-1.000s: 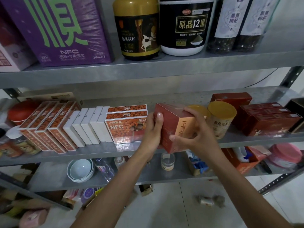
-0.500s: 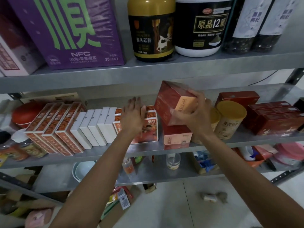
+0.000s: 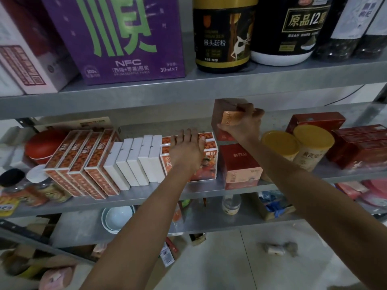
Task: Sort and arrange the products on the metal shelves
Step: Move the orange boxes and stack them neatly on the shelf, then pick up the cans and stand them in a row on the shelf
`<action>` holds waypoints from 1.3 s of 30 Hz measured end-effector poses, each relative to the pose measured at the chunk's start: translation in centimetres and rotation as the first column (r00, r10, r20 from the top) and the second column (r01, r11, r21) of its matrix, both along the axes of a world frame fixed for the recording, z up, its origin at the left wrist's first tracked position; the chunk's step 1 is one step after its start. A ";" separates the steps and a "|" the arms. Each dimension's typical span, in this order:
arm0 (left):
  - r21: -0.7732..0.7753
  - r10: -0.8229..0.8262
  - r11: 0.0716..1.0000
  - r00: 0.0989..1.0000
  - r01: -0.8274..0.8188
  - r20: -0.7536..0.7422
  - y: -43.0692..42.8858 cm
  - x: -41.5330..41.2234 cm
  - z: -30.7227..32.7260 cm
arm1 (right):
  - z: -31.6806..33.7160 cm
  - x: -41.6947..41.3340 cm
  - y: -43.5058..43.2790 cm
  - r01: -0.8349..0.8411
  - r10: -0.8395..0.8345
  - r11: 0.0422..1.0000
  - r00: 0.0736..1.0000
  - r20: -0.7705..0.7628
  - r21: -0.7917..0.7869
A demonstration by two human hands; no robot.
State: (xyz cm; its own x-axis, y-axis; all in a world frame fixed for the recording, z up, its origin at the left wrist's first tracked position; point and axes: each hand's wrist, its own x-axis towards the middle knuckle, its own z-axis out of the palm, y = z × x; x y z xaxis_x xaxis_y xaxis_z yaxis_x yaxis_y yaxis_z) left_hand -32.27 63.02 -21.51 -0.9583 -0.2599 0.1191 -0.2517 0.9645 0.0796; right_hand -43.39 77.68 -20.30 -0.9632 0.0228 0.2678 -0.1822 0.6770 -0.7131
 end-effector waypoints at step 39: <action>-0.052 -0.411 0.912 0.903 0.407 -0.126 8.2 1.2 0.0 | 0.0 -2.0 17.2 -0.456 0.279 0.518 0.890 0.361 0.723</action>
State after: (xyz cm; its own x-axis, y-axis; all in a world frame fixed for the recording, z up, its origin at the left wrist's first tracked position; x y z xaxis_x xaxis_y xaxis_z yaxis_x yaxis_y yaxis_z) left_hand -31.05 71.18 -21.48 -0.9550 0.1561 0.2522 0.1766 0.9824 0.0606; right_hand -45.35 94.89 -20.27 -0.8635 -0.4733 -0.1741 -0.4813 0.8765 0.0042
